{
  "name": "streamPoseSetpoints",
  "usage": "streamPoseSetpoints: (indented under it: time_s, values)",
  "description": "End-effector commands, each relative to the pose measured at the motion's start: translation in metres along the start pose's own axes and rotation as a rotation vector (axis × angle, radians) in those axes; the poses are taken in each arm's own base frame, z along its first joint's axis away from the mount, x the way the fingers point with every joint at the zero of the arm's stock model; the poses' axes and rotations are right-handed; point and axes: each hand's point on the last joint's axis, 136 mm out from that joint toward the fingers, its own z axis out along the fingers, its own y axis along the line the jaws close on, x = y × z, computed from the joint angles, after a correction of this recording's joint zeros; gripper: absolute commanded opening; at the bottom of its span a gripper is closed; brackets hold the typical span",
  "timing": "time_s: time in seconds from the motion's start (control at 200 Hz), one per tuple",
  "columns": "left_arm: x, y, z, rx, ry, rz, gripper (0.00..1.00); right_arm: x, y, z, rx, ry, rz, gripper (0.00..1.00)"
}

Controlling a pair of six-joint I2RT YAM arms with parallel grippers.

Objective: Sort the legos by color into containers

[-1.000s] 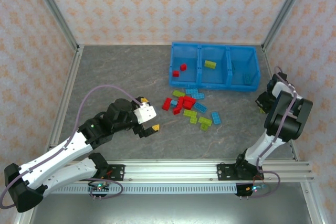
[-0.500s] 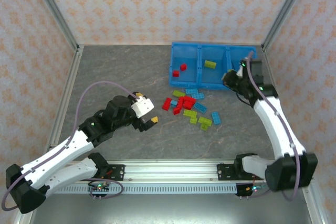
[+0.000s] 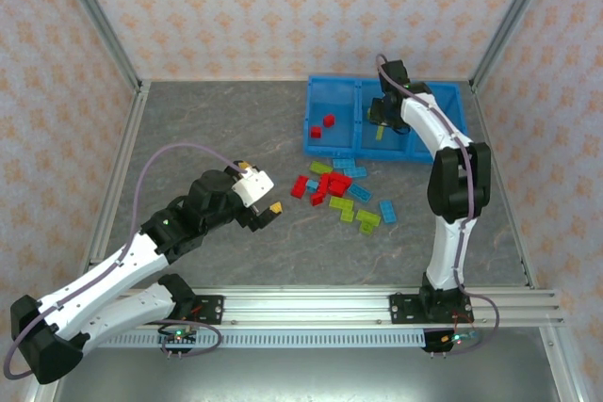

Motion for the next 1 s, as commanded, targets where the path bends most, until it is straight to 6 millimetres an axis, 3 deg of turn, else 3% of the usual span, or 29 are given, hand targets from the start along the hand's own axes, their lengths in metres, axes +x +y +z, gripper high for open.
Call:
streamPoseSetpoints:
  time_s: [0.0,0.065,0.155,0.245,0.365,0.44,0.52,0.601,0.776,0.921,0.996]
  values:
    - [-0.011,0.012,-0.006,-0.052,-0.042,-0.017,1.00,-0.011,-0.010,-0.042,0.026,-0.046,-0.005,0.46]
    - [-0.011,0.011,-0.006,-0.048,-0.043,-0.020,1.00,-0.008,-0.012,-0.059,0.009,-0.061,0.006,0.45]
    - [-0.013,0.010,-0.008,-0.036,-0.051,-0.023,1.00,0.011,-0.019,-0.084,-0.008,-0.073,0.045,0.44]
    - [-0.015,0.005,-0.010,-0.008,-0.061,-0.016,1.00,0.050,-0.028,-0.101,-0.051,-0.079,0.111,0.44]
    - [-0.012,-0.007,-0.009,0.060,-0.051,0.020,1.00,0.122,-0.040,-0.117,-0.096,-0.033,0.204,0.44]
    - [-0.009,-0.016,-0.008,0.113,-0.033,0.040,1.00,0.171,-0.047,-0.114,-0.083,0.020,0.225,0.47]
    - [-0.012,-0.020,-0.006,0.140,-0.036,0.040,1.00,0.206,-0.064,-0.111,-0.023,0.067,0.229,0.52]
    - [-0.013,-0.023,-0.005,0.161,-0.035,0.036,1.00,0.232,-0.069,-0.097,-0.009,0.143,0.210,0.65]
    - [-0.011,-0.025,-0.006,0.168,-0.024,0.038,1.00,0.246,-0.053,-0.060,-0.045,0.254,0.168,0.73]
    - [-0.005,-0.026,-0.009,0.170,-0.019,0.062,1.00,0.242,-0.037,-0.033,-0.083,0.300,0.142,0.73]
    - [-0.003,-0.027,-0.010,0.170,-0.013,0.077,1.00,0.241,-0.043,-0.020,-0.033,0.299,0.131,0.69]
